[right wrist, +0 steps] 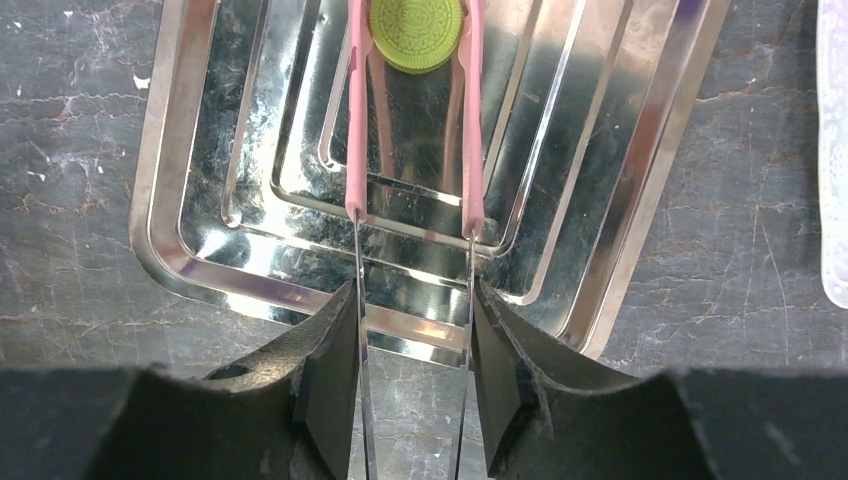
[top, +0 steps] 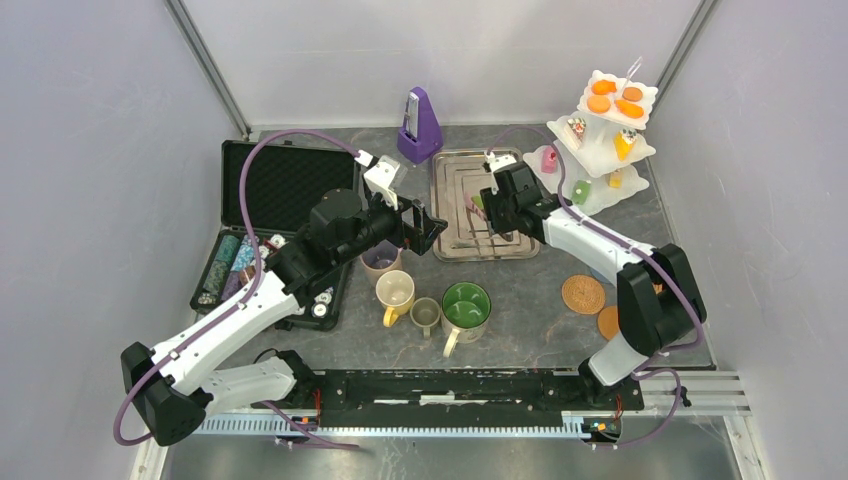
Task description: Serve the afternoon tea
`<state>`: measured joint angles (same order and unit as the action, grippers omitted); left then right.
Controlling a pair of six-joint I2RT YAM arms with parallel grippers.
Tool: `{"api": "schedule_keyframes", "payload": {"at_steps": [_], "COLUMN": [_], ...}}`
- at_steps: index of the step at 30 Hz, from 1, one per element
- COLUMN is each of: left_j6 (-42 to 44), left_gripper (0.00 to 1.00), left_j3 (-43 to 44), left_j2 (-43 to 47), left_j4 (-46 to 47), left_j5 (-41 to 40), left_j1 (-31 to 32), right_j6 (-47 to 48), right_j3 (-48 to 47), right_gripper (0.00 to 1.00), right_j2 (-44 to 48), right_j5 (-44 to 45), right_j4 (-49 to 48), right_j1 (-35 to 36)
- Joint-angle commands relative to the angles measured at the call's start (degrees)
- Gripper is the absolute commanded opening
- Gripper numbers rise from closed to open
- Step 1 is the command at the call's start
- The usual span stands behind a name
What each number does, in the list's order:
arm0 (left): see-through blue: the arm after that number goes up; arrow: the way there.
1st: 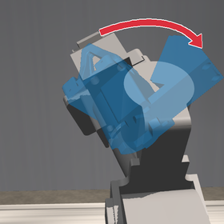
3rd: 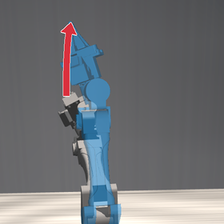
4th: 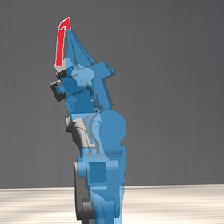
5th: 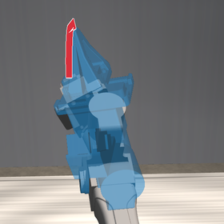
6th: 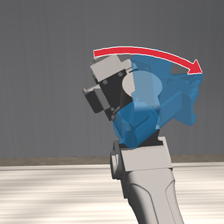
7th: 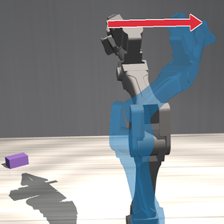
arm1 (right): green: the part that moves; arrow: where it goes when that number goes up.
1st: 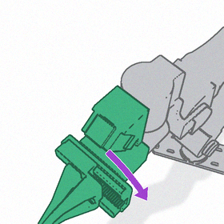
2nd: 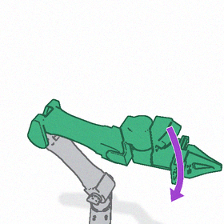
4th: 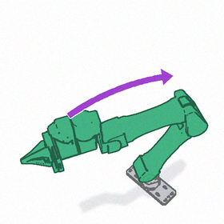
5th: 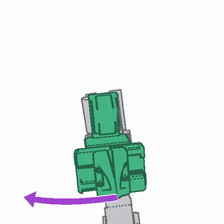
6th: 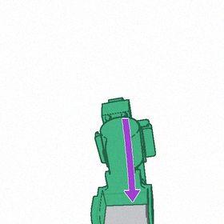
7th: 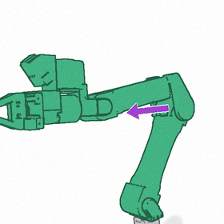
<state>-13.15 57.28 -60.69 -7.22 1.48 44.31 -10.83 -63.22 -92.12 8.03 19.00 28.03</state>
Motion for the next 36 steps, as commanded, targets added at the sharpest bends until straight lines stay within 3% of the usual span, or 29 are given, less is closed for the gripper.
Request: {"api": "schedule_keyframes", "payload": {"at_steps": [1,6,12,17,28,32,36], "left_j6": [3.22,3.30,3.05,2.45,2.25,2.12,1.98], "left_gripper": [1.00,1.00,1.00,1.00,1.00,1.00,1.00], "left_j3": [1.83,1.79,1.79,1.79,1.79,1.86,2.01], "left_j2": [0.29,0.32,0.45,0.33,1.11,1.19,1.08], "left_j4": [1.45,1.43,1.58,1.87,1.86,1.95,1.98], "left_j5": [-0.67,-0.84,-0.33,0.87,0.96,1.34,1.90], "left_j1": [-0.29,-0.31,-0.30,-0.30,-0.29,-0.28,-0.28], "right_j6": [0.65,0.50,-0.27,0.99,6.34,6.40,7.13], "right_j3": [-3.98,-4.46,-2.62,-8.35,-30.33,-32.20,-29.14], "right_gripper": [0.31,0.27,0.22,0.21,0.18,0.17,0.17], "right_j2": [3.03,9.77,24.15,31.74,27.26,25.89,25.65], "right_j5": [1.98,2.14,2.86,2.69,20.01,26.16,25.32], "right_j4": [0.29,3.11,6.55,12.04,23.15,25.13,22.49], "right_j1": [0.26,-0.22,-5.02,-10.23,-15.95,-17.09,-19.20]}}
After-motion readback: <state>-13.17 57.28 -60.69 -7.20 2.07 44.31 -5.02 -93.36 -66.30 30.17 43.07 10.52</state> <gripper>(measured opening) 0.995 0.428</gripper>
